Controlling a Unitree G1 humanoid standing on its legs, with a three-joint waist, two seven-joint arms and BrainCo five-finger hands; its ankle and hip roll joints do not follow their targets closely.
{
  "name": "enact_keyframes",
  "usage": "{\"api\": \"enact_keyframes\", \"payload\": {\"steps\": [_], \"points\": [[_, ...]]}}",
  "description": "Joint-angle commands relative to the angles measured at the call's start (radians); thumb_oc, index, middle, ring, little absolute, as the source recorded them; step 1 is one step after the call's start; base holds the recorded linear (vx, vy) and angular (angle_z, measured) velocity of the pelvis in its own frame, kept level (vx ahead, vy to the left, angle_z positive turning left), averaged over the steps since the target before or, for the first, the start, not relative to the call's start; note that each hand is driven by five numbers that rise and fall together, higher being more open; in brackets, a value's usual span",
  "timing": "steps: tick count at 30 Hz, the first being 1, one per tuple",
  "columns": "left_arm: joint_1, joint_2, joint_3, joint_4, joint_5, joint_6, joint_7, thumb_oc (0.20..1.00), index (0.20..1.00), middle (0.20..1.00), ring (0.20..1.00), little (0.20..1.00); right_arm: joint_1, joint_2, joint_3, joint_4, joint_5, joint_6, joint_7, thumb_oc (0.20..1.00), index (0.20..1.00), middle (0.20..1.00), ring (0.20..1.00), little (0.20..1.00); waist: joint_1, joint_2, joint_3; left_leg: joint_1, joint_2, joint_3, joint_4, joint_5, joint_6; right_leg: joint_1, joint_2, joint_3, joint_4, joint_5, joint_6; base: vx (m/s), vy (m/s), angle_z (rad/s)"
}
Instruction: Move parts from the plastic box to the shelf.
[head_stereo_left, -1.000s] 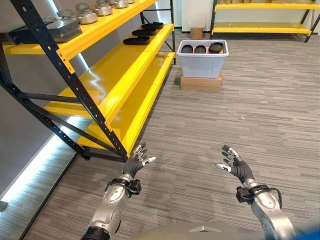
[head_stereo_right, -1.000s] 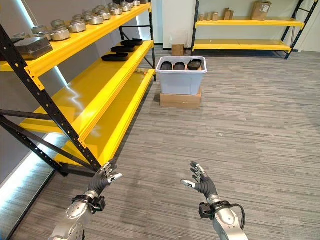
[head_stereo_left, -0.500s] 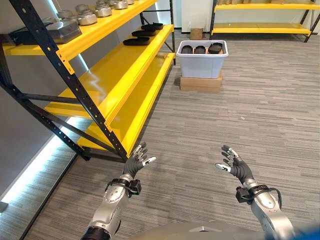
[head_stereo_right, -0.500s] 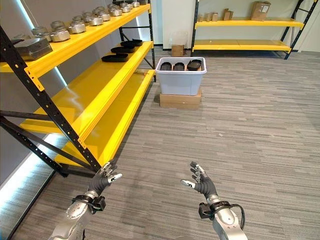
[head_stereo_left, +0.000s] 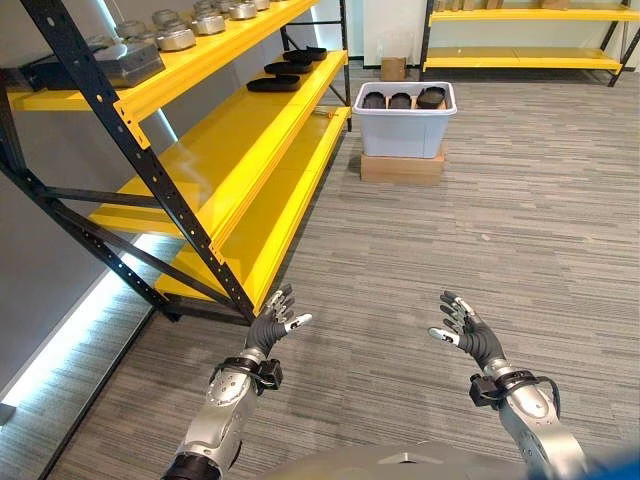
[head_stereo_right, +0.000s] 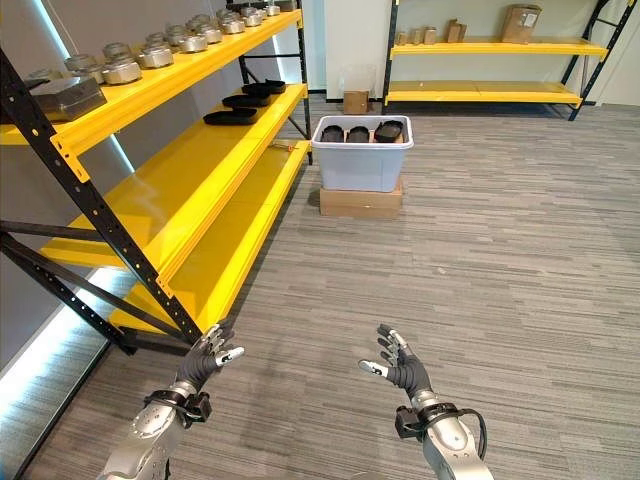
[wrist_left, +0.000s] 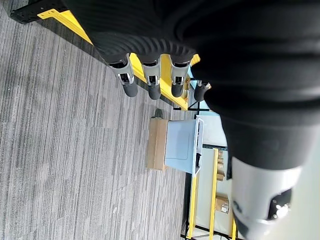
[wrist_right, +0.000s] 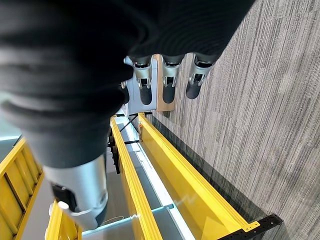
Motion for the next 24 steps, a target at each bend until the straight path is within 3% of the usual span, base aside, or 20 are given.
{"api": "enact_keyframes", "payload": {"steps": [1, 10, 15, 19, 21, 24], "points": [[-0.015, 0.035, 0.035, -0.06, 0.002, -0.046, -0.002, 1.0, 1.0, 1.0, 1.0, 1.0, -0.016, 0.002, 0.021, -0.034, 0.044, -0.042, 0.016, 1.0, 1.0, 1.0, 1.0, 1.0, -0.003, -0.075, 0.01, 0.016, 0.026, -0.01, 0.0, -0.024, -0.022, 0.122, -0.097, -0.051, -0.306, 0.257, 0.115, 0.0, 0.0, 0.0], [-0.054, 0.046, 0.033, -0.059, -0.008, -0.054, 0.009, 1.0, 1.0, 1.0, 1.0, 1.0, -0.043, 0.0, 0.014, -0.03, 0.068, -0.042, 0.014, 1.0, 1.0, 1.0, 1.0, 1.0, -0.006, -0.076, 0.046, -0.073, 0.006, -0.029, 0.151, -0.093, 0.01, 0.056, -0.141, -0.027, -0.184, 0.226, 0.116, -0.02, 0.058, 0.0], [-0.083, 0.08, 0.043, -0.075, 0.042, -0.063, 0.034, 1.0, 1.0, 1.0, 1.0, 1.0, -0.08, 0.008, 0.015, -0.033, 0.074, -0.047, -0.002, 1.0, 1.0, 1.0, 1.0, 1.0, -0.016, -0.07, 0.085, -0.125, -0.038, -0.061, 0.24, -0.16, 0.063, -0.051, -0.181, 0.02, 0.008, 0.213, 0.125, -0.02, 0.157, 0.1], [-0.085, 0.087, 0.059, -0.087, 0.049, -0.063, 0.045, 1.0, 1.0, 1.0, 1.0, 1.0, -0.071, 0.012, 0.026, -0.061, 0.079, -0.046, 0.006, 1.0, 1.0, 1.0, 1.0, 1.0, -0.025, -0.061, 0.125, -0.104, -0.069, -0.068, 0.257, -0.19, 0.106, -0.166, -0.197, 0.073, 0.241, 0.327, 0.127, 0.01, 0.186, -0.03], [-0.09, 0.089, 0.055, -0.082, 0.048, -0.065, 0.05, 1.0, 1.0, 1.0, 1.0, 1.0, -0.077, 0.009, 0.034, -0.066, 0.079, -0.049, 0.009, 1.0, 1.0, 1.0, 1.0, 1.0, -0.03, -0.043, 0.155, -0.083, -0.07, -0.073, 0.259, -0.211, 0.114, -0.229, -0.184, 0.07, 0.336, 0.304, 0.135, 0.06, 0.18, -0.08], [-0.09, 0.08, 0.055, -0.084, 0.047, -0.072, 0.05, 1.0, 1.0, 1.0, 1.0, 1.0, -0.083, 0.0, 0.038, -0.068, 0.087, -0.048, 0.013, 1.0, 1.0, 1.0, 1.0, 1.0, -0.041, -0.039, 0.159, -0.042, -0.1, -0.043, 0.235, -0.224, 0.118, -0.304, -0.191, 0.015, 0.259, 0.296, 0.129, 0.14, 0.087, -0.17]]}}
